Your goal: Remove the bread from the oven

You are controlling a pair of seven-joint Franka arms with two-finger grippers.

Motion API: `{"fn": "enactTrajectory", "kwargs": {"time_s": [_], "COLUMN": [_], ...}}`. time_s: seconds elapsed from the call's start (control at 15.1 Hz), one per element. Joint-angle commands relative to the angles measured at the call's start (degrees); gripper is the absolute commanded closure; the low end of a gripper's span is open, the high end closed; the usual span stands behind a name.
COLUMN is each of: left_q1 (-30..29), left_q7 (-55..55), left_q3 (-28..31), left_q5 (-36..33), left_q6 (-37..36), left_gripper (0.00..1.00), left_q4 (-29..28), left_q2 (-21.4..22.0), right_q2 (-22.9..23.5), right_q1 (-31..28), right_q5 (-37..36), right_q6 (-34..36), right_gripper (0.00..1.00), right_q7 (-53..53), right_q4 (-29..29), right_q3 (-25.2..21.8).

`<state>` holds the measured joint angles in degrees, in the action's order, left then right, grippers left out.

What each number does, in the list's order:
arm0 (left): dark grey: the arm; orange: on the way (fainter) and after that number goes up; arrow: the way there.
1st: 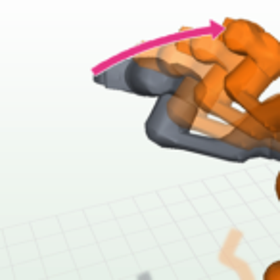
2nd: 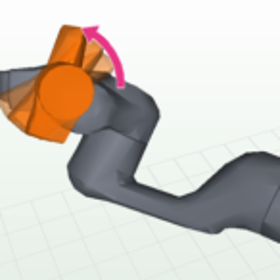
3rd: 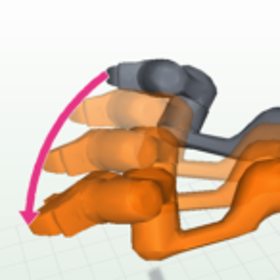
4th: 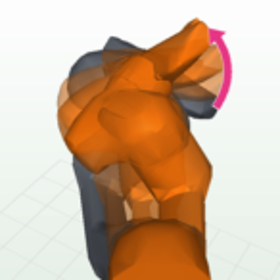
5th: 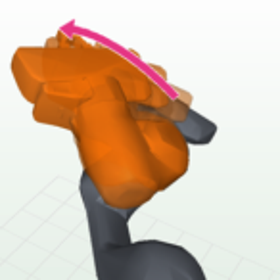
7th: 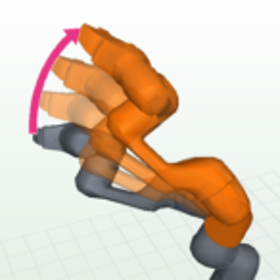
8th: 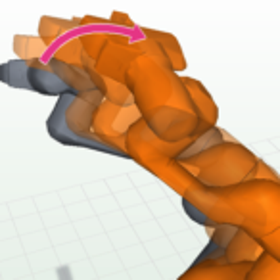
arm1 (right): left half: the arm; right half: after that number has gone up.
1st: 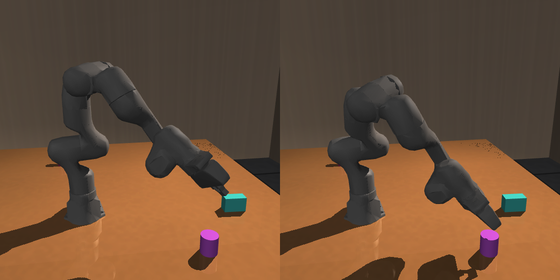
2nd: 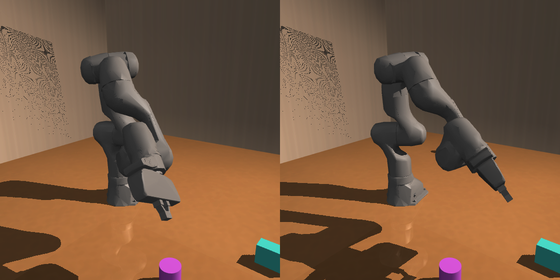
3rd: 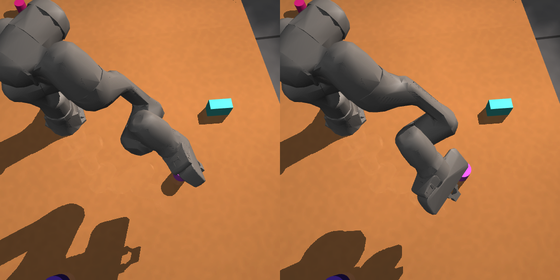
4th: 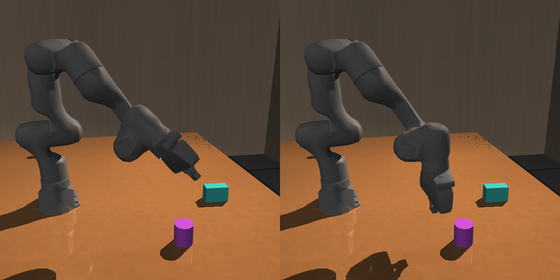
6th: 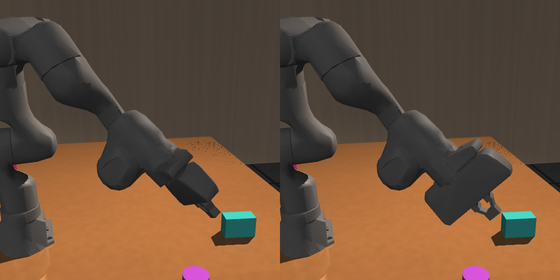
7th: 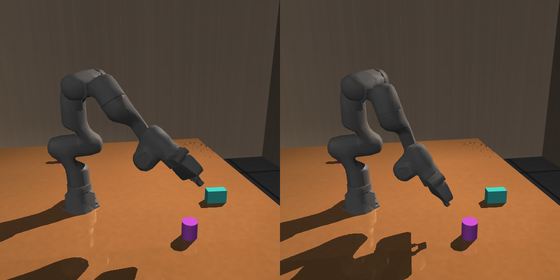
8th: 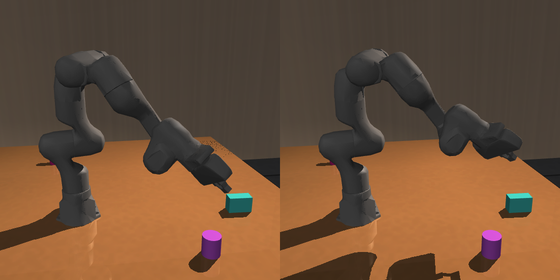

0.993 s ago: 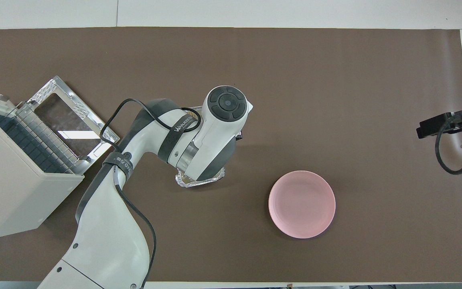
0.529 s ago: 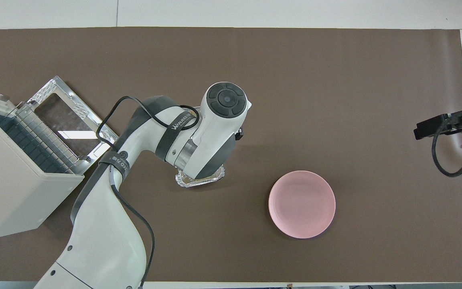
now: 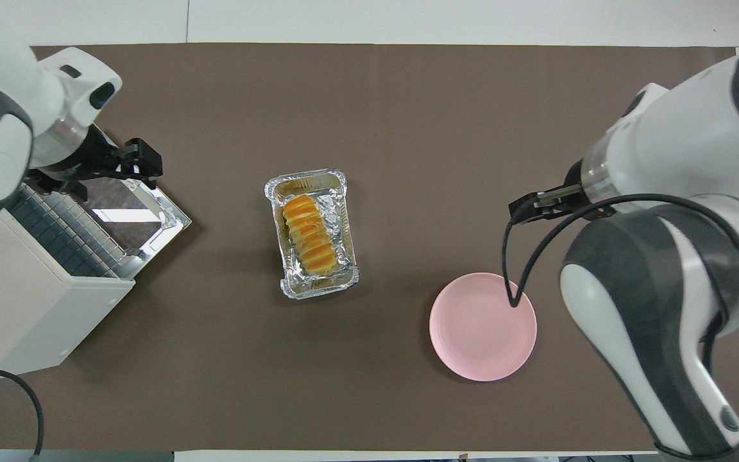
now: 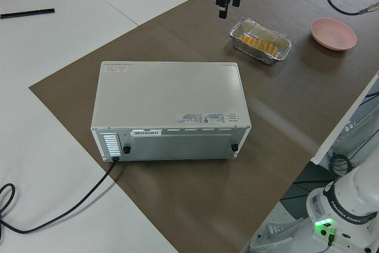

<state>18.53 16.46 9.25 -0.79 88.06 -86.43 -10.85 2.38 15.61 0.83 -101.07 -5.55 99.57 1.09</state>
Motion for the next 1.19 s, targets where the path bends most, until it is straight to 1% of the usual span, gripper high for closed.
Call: {"fn": "enactTrajectory", "kwargs": {"time_s": [0.0,0.07,0.2,0.26,0.33,0.4,0.46,0.53,0.66,0.86,0.99,1.12], "left_q1": [-6.0,-7.0,-6.6,-6.4,-6.4,-6.1,-6.1,-6.4,-6.7,-6.7,-6.8,-6.9], "left_q7": [-5.1,-6.5,-7.7,-7.7,-7.8,-7.8,-7.8,-7.8,-7.9,-8.1,-10.4,-10.9], "left_q3": [-0.8,-0.8,-0.8,-0.9,-0.9,-0.9,-0.9,-0.9,-0.9,-1.1,-1.0,-1.2], "left_q5": [0.6,0.6,0.6,0.4,0.4,0.3,0.3,0.3,0.3,0.3,0.1,-0.2], "left_q6": [-2.2,-3.5,-7.6,-8.9,-9.5,-9.0,-9.0,-9.2,-9.2,-9.1,-6.5,-6.9], "left_gripper": [0.0,0.0,0.0,0.0,0.0,0.0,0.0,0.0,0.0,0.0,0.0,0.0], "left_q4": [-1.6,-1.7,-2.1,-3.6,-5.2,-8.2,-9.6,-9.8,-10.2,-10.3,-9.8,-9.0], "left_q2": [4.7,5.5,7.8,8.9,10.3,12.4,13.3,13.6,14.6,15.0,14.4,13.8], "right_q2": [4.9,6.7,9.3,10.3,12.5,17.3,20.4,23.2,27.0,28.9,30.6,30.7], "right_q1": [5.9,7.7,10.9,11.9,13.1,16.1,17.4,18.5,18.9,19.5,19.8,19.7], "right_q5": [0.7,0.7,0.7,0.8,0.8,0.7,0.4,0.5,0.4,0.7,0.3,-0.7], "right_q6": [-5.6,-7.5,-10.9,-11.7,-11.4,-11.7,-12.3,-13.3,-14.2,-18.1,-19.3,-22.0], "right_gripper": [0.0,0.0,0.0,0.0,0.0,0.0,0.0,0.0,0.0,0.0,0.0,0.0], "right_q7": [-4.5,-6.4,-9.3,-11.0,-13.1,-17.4,-19.9,-21.2,-23.0,-23.5,-23.5,-22.8], "right_q4": [-0.3,-0.4,-0.5,-0.9,-3.1,-6.5,-8.1,-10.2,-13.6,-14.3,-14.3,-13.1], "right_q3": [-0.2,-0.2,-0.3,-0.2,-0.2,-0.3,-0.3,-0.3,-0.3,-0.2,-0.3,-0.3]}}
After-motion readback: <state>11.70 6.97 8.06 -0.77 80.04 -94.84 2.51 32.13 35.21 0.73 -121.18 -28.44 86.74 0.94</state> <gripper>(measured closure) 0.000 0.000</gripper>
